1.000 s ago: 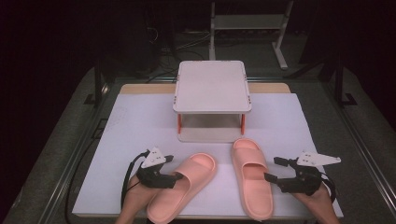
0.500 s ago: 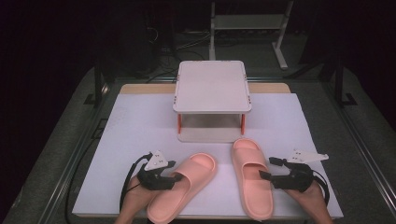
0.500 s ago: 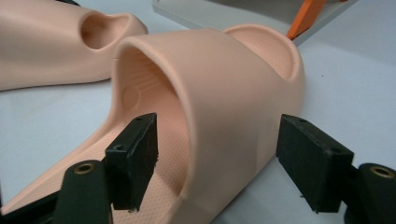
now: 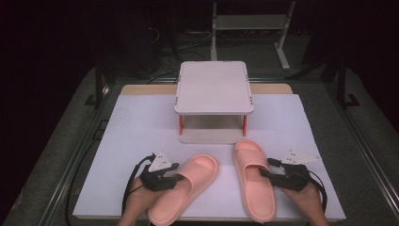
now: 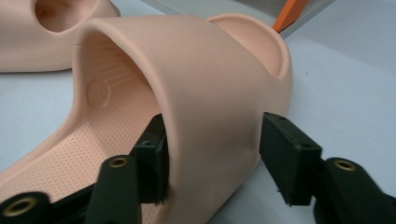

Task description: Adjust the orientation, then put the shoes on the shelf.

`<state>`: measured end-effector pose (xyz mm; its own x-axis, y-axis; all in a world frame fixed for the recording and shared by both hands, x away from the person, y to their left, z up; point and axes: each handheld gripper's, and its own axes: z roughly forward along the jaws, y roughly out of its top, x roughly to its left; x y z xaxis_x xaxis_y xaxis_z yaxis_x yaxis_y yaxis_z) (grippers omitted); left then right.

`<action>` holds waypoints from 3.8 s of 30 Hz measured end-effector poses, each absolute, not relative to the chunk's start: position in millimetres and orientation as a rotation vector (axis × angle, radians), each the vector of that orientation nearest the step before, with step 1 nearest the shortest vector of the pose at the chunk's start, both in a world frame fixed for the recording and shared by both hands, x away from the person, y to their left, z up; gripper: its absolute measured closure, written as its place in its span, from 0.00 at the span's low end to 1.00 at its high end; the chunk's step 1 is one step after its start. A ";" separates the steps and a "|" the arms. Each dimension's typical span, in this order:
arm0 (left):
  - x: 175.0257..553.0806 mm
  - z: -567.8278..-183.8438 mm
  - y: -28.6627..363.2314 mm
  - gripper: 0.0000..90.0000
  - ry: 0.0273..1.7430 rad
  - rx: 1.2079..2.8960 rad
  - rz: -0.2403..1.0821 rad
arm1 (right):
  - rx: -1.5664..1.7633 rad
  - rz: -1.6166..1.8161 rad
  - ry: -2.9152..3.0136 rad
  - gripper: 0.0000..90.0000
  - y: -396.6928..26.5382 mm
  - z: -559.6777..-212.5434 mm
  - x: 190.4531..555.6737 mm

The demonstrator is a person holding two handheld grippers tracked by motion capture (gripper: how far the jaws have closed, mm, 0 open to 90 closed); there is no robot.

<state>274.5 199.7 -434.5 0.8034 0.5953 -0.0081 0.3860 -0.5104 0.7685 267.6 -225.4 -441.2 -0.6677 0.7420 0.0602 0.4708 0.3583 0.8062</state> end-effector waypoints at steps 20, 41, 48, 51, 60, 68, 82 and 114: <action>271.4 -433.8 202.9 0.79 0.742 2.158 0.361 | 1.077 1.154 2.264 0.78 -231.7 -438.4 266.3; 268.1 -405.8 234.7 0.90 0.815 1.993 0.396 | 1.096 1.207 2.266 0.91 -242.8 -428.8 261.0; 266.0 -397.9 240.5 0.90 0.819 1.964 0.413 | 1.088 1.251 2.241 0.91 -245.0 -421.6 257.1; 264.8 -394.3 241.9 0.90 0.817 1.951 0.420 | 1.079 1.290 2.209 0.91 -246.5 -415.1 253.2; 261.3 -378.5 243.8 0.90 0.801 1.945 0.432 | 1.045 1.388 2.181 0.91 -243.6 -398.2 246.9; 262.8 -360.2 246.5 0.90 0.764 1.951 0.438 | 1.054 1.435 2.196 0.91 -243.0 -389.0 250.8; 276.1 -313.7 255.3 0.90 0.694 1.942 0.444 | 0.941 1.430 2.242 0.91 -232.3 -327.1 255.3; 357.9 -256.9 254.0 0.90 0.693 1.985 0.489 | 0.833 1.394 2.315 0.91 -212.4 -249.9 328.0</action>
